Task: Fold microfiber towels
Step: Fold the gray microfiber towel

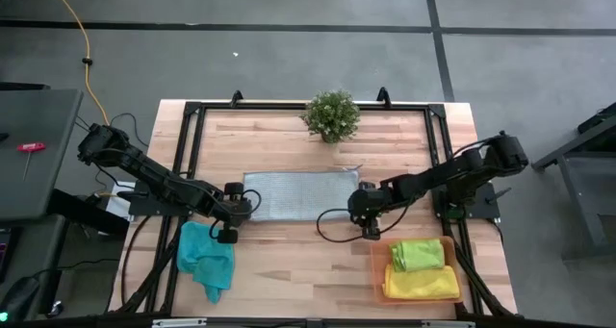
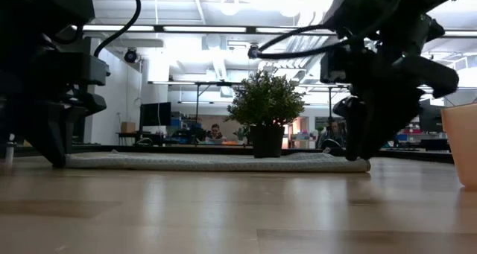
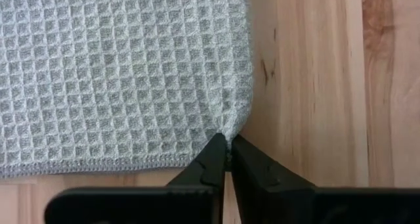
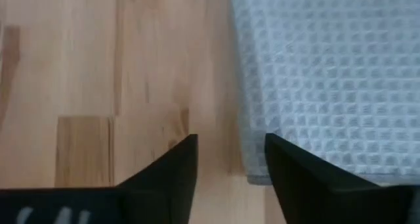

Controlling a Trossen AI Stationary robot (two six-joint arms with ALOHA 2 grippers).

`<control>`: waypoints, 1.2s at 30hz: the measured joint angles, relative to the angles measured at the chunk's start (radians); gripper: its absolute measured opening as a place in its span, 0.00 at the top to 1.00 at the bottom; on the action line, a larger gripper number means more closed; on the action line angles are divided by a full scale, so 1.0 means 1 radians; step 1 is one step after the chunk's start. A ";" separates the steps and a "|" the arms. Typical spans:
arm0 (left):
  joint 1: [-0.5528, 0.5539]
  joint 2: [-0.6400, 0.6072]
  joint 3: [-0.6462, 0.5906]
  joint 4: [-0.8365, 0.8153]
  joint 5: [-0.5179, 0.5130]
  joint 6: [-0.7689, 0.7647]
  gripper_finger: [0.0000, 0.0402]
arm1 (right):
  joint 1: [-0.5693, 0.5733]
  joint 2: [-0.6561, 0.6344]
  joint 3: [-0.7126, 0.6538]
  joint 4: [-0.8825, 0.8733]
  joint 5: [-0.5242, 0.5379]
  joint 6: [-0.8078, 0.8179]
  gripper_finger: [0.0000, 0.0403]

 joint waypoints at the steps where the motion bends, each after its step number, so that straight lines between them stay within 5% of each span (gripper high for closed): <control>1: 0.000 0.000 0.000 0.000 0.000 -0.003 0.98 | 0.002 0.005 0.000 -0.002 -0.006 -0.010 0.56; 14: 0.000 0.000 0.000 -0.001 0.004 -0.013 0.98 | 0.025 0.053 0.004 -0.016 0.052 0.015 0.56; 18: 0.000 0.000 -0.001 0.000 0.005 -0.013 0.98 | 0.024 0.053 0.003 -0.020 0.060 0.033 0.65; 25: 0.000 0.000 -0.001 0.000 0.005 -0.042 0.99 | 0.023 0.054 0.002 -0.018 0.092 0.110 0.97; 36: 0.000 -0.020 -0.002 -0.001 0.012 -0.146 1.00 | 0.024 0.047 0.022 -0.050 0.053 0.168 1.00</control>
